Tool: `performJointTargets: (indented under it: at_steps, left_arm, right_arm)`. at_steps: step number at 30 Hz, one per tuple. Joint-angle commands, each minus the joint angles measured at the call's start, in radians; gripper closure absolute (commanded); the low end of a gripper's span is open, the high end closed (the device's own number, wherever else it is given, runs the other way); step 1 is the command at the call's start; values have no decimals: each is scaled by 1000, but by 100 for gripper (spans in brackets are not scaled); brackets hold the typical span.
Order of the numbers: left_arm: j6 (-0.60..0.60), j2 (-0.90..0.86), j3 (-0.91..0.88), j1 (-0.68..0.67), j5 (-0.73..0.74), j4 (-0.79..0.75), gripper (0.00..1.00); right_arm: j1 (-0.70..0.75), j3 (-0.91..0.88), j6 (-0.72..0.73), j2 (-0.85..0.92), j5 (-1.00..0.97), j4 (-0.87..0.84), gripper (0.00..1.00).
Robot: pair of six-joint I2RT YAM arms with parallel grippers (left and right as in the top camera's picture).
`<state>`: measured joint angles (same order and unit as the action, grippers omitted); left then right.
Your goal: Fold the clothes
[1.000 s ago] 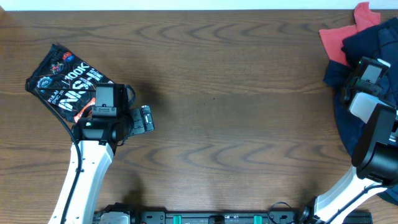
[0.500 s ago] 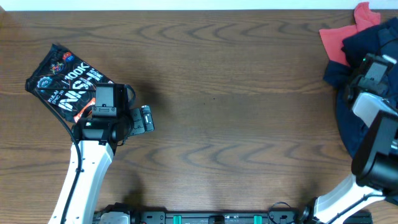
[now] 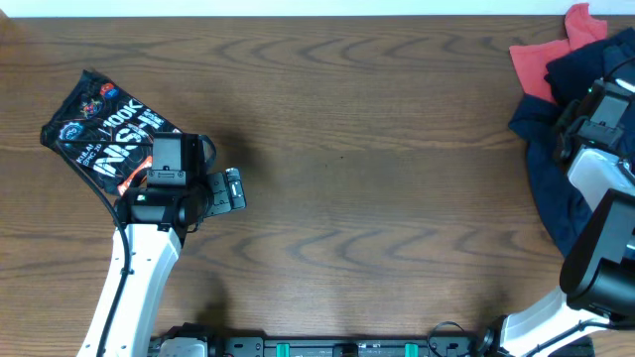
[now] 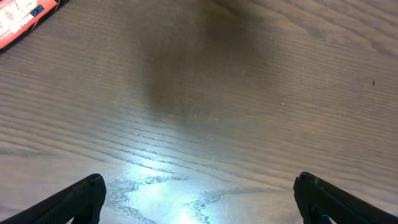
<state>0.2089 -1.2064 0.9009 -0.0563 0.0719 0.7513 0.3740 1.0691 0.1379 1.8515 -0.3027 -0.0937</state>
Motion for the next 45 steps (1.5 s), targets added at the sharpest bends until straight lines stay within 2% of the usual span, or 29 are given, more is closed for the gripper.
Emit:
performJointTargets:
  at_steps: [1,10,16,18,19,21,24,30,34,42,43,45]
  left_arm:
    - [-9,1,23,-4,-1,0,2]
    - [-9,1,23,-4,0,0,2]
    - [-9,1,23,-4,0,0,2]
    - [-8,1,23,-4,0,0,2]
    - [-9,1,23,-4,0,0,2]
    - [-9,1,23,-4,0,0,2]
    - [-8,1,23,-4,0,0,2]
    - [-8,1,23,-4,0,0,2]
    - [-9,1,23,-4,0,0,2]
    - [-9,1,23,-4,0,-5,2]
    - [-9,1,23,-4,-1,-5,2]
    - [-9,1,23,-4,-1,-4,2]
  right_arm:
    - [13,11,4,19,11,-14,47]
    - [27,11,4,90,-50,-95,45]
    - [42,11,48,153,-101,-105,38]
    - [50,11,60,158,-101,-108,40]
    - [53,11,61,158,-101,-109,45]
    - [62,11,61,158,-101,-113,62]
    - [77,12,61,157,-101,-107,99]
    - [83,12,59,95,-101,-77,98]
    - [73,12,31,-21,-77,-70,99]
    - [18,12,-42,-270,219,146,99]
    - [8,12,-42,-280,230,179,94]
    - [-13,12,-42,-288,235,262,76]
